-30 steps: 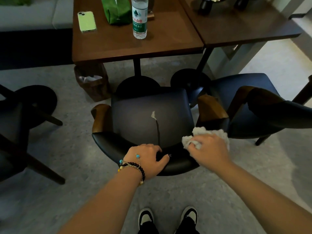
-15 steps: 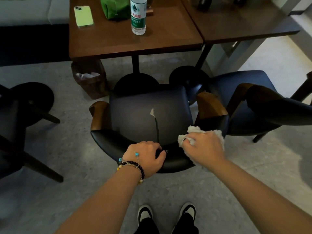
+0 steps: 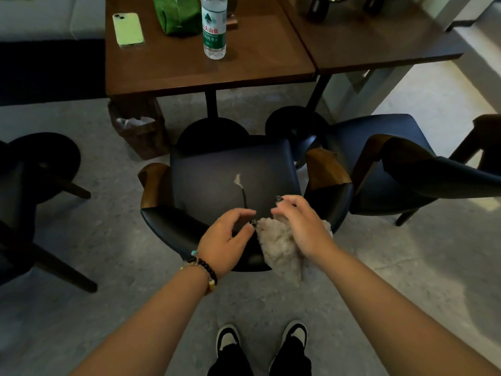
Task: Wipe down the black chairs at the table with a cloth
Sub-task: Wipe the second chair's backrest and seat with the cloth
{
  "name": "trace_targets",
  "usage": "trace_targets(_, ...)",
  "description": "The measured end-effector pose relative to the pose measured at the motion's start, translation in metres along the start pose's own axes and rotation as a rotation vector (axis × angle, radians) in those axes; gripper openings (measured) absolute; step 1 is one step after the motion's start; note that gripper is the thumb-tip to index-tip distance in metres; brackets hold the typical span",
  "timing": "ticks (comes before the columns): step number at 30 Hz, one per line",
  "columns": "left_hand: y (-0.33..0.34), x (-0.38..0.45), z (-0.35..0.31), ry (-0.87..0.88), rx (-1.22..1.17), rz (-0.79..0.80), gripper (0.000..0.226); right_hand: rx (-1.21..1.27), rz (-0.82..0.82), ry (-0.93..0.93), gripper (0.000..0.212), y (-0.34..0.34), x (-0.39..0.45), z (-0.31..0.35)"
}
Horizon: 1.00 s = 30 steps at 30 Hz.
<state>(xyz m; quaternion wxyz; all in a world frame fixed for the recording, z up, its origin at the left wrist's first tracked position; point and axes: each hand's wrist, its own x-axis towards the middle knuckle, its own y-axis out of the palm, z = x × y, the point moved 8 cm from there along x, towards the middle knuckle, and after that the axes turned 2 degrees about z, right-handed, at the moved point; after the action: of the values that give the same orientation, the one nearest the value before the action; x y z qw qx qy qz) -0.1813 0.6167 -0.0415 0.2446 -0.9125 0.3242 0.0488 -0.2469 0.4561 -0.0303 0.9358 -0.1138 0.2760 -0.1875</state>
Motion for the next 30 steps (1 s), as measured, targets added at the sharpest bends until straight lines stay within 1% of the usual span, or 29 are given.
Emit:
trace_targets(1, 0.007, 0.001, -0.004, -0.012, -0.082, 0.032, 0.021, 0.008, -0.003, -0.006, 0.041, -0.004, 0.002, 0.002)
trace_targets(2, 0.016, 0.001, -0.011, -0.015, -0.114, 0.072, 0.02, 0.017, -0.009, -0.006, 0.036, -0.01, 0.004, 0.004)
trace_targets(3, 0.026, 0.001, -0.018, -0.011, -0.094, 0.116, 0.02, 0.034, -0.019, -0.002, 0.03, -0.019, 0.008, 0.006)
trace_targets(4, 0.035, 0.002, -0.023, -0.004, -0.026, 0.155, 0.024, 0.05, -0.032, 0.004, 0.026, -0.028, 0.012, 0.007)
trace_targets(5, 0.044, 0.004, -0.027, 0.004, 0.077, 0.19, 0.032, 0.031, -0.064, 0.001, 0.026, -0.041, 0.016, 0.008)
trace_targets(6, 0.05, 0.006, -0.031, 0.012, 0.192, 0.221, 0.042, -0.051, -0.118, -0.024, 0.03, -0.055, 0.021, 0.011)
trace_targets(8, 0.06, 0.012, -0.036, 0.026, 0.41, 0.278, 0.057, -0.345, -0.233, -0.123, 0.039, -0.08, 0.03, 0.02)
trace_targets(10, 0.068, 0.017, -0.043, 0.063, 0.604, 0.316, 0.064, -0.535, -0.282, -0.162, 0.04, -0.092, 0.041, 0.016)
trace_targets(11, 0.073, 0.019, -0.047, 0.089, 0.663, 0.316, 0.066, -0.583, -0.293, -0.149, 0.037, -0.095, 0.047, 0.009)
trace_targets(13, 0.087, 0.02, -0.054, 0.138, 0.68, 0.325, 0.071, -0.682, -0.351, -0.136, 0.028, -0.097, 0.055, -0.004)
trace_targets(15, 0.105, 0.016, -0.055, 0.173, 0.707, 0.377, 0.085, -0.755, -0.419, -0.155, 0.02, -0.097, 0.061, -0.009)
trace_targets(16, 0.112, 0.015, -0.054, 0.196, 0.755, 0.386, 0.089, -0.79, -0.424, -0.158, 0.018, -0.096, 0.064, -0.01)
trace_targets(18, 0.117, 0.014, -0.053, 0.251, 0.83, 0.339, 0.084, -0.856, -0.39, -0.158, 0.015, -0.094, 0.07, -0.012)
trace_targets(20, 0.117, 0.011, -0.054, 0.3, 0.841, 0.277, 0.076, -0.896, -0.361, -0.144, 0.013, -0.095, 0.074, -0.014)
trace_targets(22, 0.117, 0.008, -0.055, 0.322, 0.85, 0.247, 0.071, -0.915, -0.367, -0.133, 0.012, -0.095, 0.074, -0.015)
trace_targets(26, 0.11, 0.001, -0.056, 0.331, 0.86, 0.245, 0.063, -0.919, -0.383, -0.129, 0.014, -0.093, 0.07, -0.013)
trace_targets(30, 0.084, -0.016, -0.054, 0.388, 0.809, 0.272, 0.058, -0.932, -0.36, -0.107, 0.016, -0.094, 0.07, -0.015)
